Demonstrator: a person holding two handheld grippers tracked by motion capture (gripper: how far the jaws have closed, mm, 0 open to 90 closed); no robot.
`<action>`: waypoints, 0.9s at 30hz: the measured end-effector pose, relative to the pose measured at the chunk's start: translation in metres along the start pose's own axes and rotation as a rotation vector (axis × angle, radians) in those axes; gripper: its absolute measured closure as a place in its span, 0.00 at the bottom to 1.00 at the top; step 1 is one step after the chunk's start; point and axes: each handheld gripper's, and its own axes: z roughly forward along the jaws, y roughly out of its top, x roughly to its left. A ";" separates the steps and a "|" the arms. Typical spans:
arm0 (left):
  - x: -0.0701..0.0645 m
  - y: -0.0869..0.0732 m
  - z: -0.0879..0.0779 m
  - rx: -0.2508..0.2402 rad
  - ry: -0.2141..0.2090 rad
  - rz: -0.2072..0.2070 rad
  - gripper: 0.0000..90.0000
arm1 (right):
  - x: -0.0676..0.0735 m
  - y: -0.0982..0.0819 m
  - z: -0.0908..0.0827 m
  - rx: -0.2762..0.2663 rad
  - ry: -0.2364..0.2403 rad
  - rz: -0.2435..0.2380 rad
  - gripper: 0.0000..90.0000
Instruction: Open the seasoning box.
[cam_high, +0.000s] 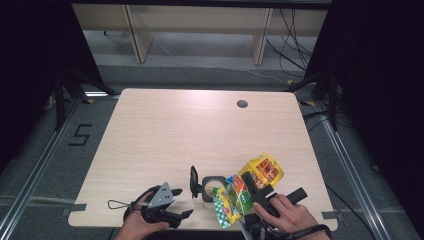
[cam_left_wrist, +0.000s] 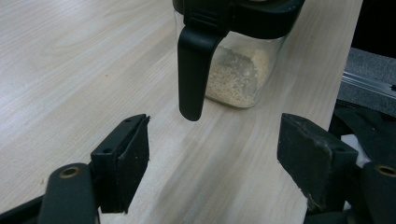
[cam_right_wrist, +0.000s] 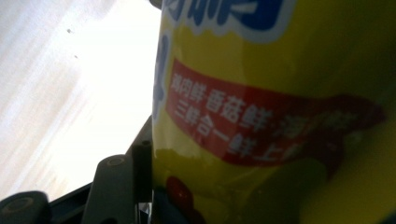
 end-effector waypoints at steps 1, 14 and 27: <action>0.001 0.000 0.000 0.000 0.005 0.007 0.28 | -0.001 0.000 0.001 -0.007 0.001 -0.003 0.50; -0.001 -0.001 0.001 -0.015 0.006 -0.016 0.28 | -0.005 0.009 0.007 -0.040 -0.008 -0.015 0.50; -0.001 0.000 0.000 0.006 0.007 -0.006 0.28 | -0.004 0.003 0.010 -0.017 0.009 -0.013 0.50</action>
